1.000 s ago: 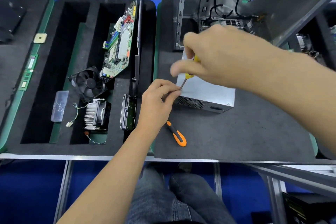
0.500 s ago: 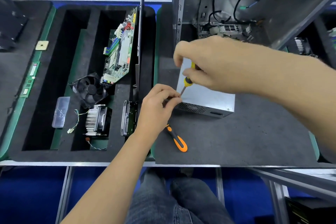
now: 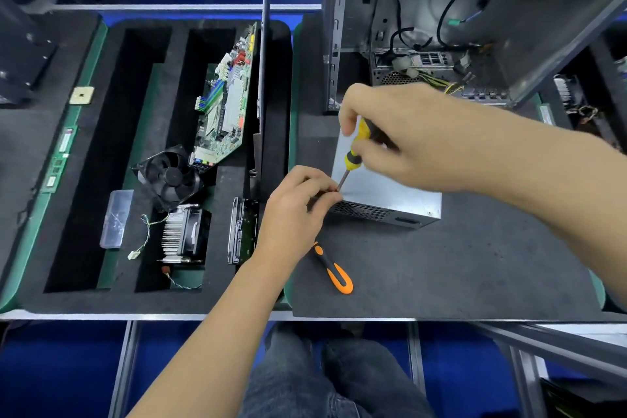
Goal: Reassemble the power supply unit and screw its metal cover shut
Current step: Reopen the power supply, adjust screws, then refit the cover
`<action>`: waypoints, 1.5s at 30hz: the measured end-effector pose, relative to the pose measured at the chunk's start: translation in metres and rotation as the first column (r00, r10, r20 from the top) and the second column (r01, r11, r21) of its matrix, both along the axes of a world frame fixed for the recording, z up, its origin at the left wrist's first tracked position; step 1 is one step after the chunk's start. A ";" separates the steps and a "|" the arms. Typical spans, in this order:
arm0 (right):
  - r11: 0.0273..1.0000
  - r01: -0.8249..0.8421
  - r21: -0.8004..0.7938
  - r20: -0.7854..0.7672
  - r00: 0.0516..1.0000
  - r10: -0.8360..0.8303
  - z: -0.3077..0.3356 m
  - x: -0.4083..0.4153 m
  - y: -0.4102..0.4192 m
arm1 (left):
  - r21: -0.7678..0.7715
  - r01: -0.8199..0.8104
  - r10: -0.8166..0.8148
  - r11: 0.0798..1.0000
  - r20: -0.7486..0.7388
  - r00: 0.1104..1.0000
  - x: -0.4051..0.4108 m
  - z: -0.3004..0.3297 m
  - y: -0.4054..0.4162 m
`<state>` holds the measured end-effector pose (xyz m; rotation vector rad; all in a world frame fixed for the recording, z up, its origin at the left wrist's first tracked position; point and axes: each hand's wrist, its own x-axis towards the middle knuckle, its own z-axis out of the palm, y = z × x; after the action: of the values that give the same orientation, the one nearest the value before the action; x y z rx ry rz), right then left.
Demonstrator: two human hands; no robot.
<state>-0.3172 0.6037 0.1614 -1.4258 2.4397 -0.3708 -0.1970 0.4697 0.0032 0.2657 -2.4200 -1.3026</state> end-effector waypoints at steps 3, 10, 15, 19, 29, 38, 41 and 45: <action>0.998 0.060 0.009 -0.027 0.998 -0.060 -0.004 -0.003 0.004 | -0.003 0.010 -0.010 1.000 0.009 1.000 -0.001 0.001 0.000; 0.987 0.090 -0.135 0.054 0.995 -0.084 -0.014 -0.004 0.011 | -0.123 0.028 -0.029 0.992 -0.003 1.000 -0.003 0.004 0.000; 0.924 0.212 -0.317 0.053 0.977 -0.206 -0.012 -0.016 0.017 | -0.197 -0.031 0.026 0.980 -0.029 0.999 -0.010 0.017 0.005; 0.720 0.408 -0.561 0.216 0.912 -0.349 -0.007 -0.037 0.021 | -0.136 -0.089 0.086 0.987 -0.029 0.996 -0.048 0.036 0.009; 0.588 0.633 -0.503 0.416 0.774 -0.477 -0.046 -0.079 0.006 | -0.115 -0.045 0.054 0.992 0.078 0.995 -0.116 0.026 -0.004; 0.566 0.645 -0.514 0.436 0.765 -0.475 -0.055 -0.093 0.002 | 0.222 -0.078 0.028 0.972 0.218 0.976 -0.113 0.016 -0.012; 0.576 0.643 -0.505 0.441 0.766 -0.468 -0.059 -0.094 0.000 | 0.215 -0.075 0.027 0.974 0.218 0.976 -0.116 0.013 -0.012; 0.588 0.642 -0.491 0.434 0.766 -0.474 -0.061 -0.097 -0.002 | 0.220 -0.064 0.018 0.973 0.205 0.979 -0.118 0.010 -0.012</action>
<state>-0.4140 0.6015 0.1000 -0.6109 2.5881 -1.5324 -0.3146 0.4580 0.0132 0.5319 -2.4111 -1.6035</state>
